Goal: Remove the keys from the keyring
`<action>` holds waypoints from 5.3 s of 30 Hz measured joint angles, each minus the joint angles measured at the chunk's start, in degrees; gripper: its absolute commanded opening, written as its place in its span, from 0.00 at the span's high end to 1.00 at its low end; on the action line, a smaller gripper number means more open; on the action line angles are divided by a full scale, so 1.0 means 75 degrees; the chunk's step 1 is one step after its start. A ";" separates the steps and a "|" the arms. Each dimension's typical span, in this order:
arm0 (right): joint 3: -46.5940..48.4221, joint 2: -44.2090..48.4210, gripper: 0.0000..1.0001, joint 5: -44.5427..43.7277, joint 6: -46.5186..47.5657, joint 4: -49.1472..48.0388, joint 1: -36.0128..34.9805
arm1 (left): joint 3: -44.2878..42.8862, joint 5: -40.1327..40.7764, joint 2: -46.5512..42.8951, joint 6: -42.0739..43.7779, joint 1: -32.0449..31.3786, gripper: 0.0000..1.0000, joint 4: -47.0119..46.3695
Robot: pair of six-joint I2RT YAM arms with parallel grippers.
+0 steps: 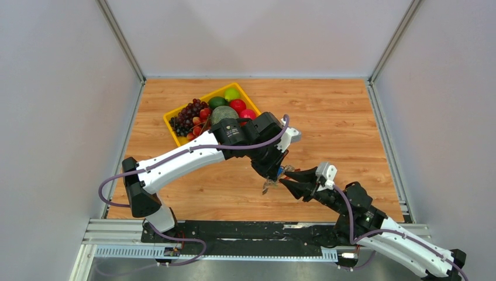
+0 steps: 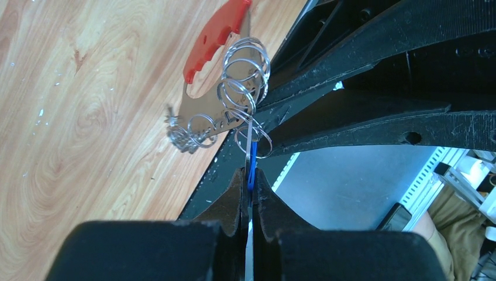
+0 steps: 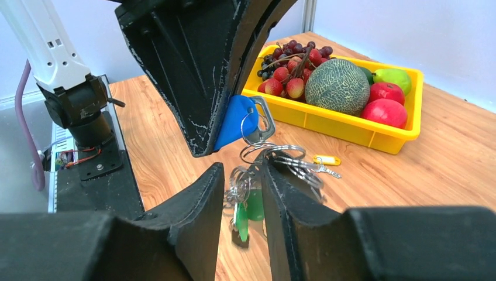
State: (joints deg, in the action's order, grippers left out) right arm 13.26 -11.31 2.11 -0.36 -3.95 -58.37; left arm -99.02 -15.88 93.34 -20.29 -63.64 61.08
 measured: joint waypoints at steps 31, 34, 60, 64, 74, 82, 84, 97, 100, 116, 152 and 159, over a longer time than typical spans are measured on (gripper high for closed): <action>-0.0166 0.0152 1.00 0.0169 0.0353 -0.0723 0.0000 | 0.0187 -0.0184 -0.0207 -0.0111 0.0009 1.00 -0.0245; -0.0166 0.0274 1.00 0.0399 0.0382 -0.0702 0.0000 | 0.0187 -0.0178 -0.0236 -0.0152 0.0055 1.00 -0.0271; -0.0163 0.0143 0.66 0.1014 0.0274 -0.0720 -0.0058 | 0.0181 -0.0023 -0.0219 -0.0175 0.0434 1.00 0.0108; -0.0160 -0.0163 0.63 0.0985 0.0265 -0.0726 -0.0061 | 0.0184 -0.0076 -0.0227 -0.0178 0.0434 1.00 0.0096; 0.0006 -0.0822 0.57 0.0866 0.0262 -0.0906 -0.0064 | 0.0213 -0.0277 -0.0271 -0.0181 0.0431 1.00 -0.0038; 0.0093 -0.1145 0.56 0.0801 0.0271 -0.1247 -0.0064 | 0.0323 -0.0411 -0.0280 -0.0187 0.0431 1.00 -0.0073; 0.0102 -0.1250 0.56 0.0793 0.0277 -0.1309 -0.0064 | 0.0335 -0.0408 -0.0286 -0.0187 0.0434 1.00 -0.0067; 0.0099 -0.1483 0.77 0.0592 0.0280 -0.1626 -0.0143 | 0.0370 -0.0382 -0.0376 -0.0198 0.0373 1.00 -0.0198; 0.0082 -0.1411 0.79 0.0527 0.0256 -0.1693 -0.0152 | 0.0370 -0.0341 -0.0420 -0.0195 0.0388 1.00 -0.0271; -0.0032 -0.0842 0.62 -0.0198 0.0265 -0.1920 -0.0143 | 0.0370 -0.0504 -0.0490 -0.0262 0.0280 1.00 -0.0114; -0.0291 -0.0119 0.58 0.0227 0.0119 -0.1256 -0.0125 | -0.0781 -0.0268 0.0251 -0.0527 0.0245 1.00 0.0606; -0.0306 -0.0589 0.57 0.0213 0.0353 -0.1687 -0.0125 | -0.0807 -0.0268 0.0399 -0.0545 0.0248 1.00 0.0615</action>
State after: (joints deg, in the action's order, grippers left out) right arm 10.96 -15.73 3.70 2.28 -16.60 -59.31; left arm -105.08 -17.89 96.33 -24.38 -61.78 65.69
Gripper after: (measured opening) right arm 0.419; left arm 0.017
